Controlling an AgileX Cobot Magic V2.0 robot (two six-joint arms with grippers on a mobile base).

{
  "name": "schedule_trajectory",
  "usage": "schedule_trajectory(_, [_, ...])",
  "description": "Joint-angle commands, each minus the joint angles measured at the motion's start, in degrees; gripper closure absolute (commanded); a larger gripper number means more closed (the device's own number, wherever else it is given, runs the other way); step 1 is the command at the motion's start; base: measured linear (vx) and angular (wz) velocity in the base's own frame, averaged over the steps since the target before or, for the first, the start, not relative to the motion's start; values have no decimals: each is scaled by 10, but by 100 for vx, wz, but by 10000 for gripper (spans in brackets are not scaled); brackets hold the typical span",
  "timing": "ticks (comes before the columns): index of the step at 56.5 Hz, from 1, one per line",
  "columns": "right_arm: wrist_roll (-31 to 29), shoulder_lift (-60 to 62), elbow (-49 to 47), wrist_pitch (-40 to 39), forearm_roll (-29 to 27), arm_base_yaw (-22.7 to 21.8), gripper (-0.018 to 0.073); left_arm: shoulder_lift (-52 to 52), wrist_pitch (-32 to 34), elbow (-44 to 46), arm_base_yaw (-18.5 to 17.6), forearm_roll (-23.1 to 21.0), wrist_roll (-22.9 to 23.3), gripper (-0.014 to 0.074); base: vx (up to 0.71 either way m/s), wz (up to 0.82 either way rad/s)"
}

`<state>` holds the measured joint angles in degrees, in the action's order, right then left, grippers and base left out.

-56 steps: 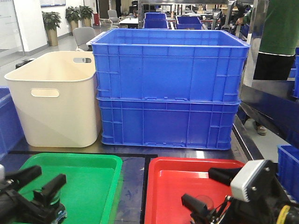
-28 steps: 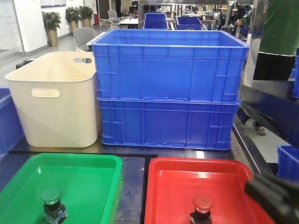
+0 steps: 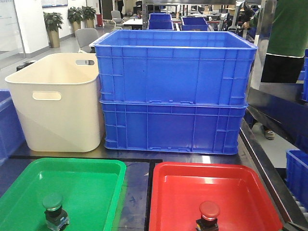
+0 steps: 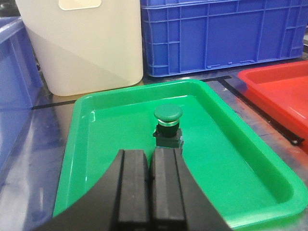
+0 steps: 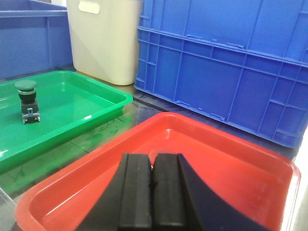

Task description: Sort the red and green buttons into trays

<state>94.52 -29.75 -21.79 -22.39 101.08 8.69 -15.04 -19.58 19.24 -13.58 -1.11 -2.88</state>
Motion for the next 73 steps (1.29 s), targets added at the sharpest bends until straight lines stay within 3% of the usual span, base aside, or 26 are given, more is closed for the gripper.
schedule_trajectory(1, [2, -1, -16, 12, 6, -3, 567, -4, 49, 15, -5, -8, -5, 602, 0, 0])
schedule_trajectory(17, [2, -1, -16, 13, 6, -3, 567, -4, 49, 15, -5, -6, -5, 602, 0, 0])
schedule_trajectory(25, [2, -1, -16, 12, 6, -3, 567, 20, 120, -65, 4, 6, -3, 602, 0, 0])
schedule_trajectory(35, [2, -1, -16, 11, 6, -3, 567, 101, 225, -197, 52, 11, 69, 602, 0, 1])
schedule_trajectory(42, [2, -1, -16, 11, 6, -3, 567, 171, 174, -194, 55, 22, 72, 602, 0, 0])
schedule_trajectory(73, [2, -1, -16, 10, 6, -3, 567, 147, 171, -194, 55, 22, 72, 602, 0, 0])
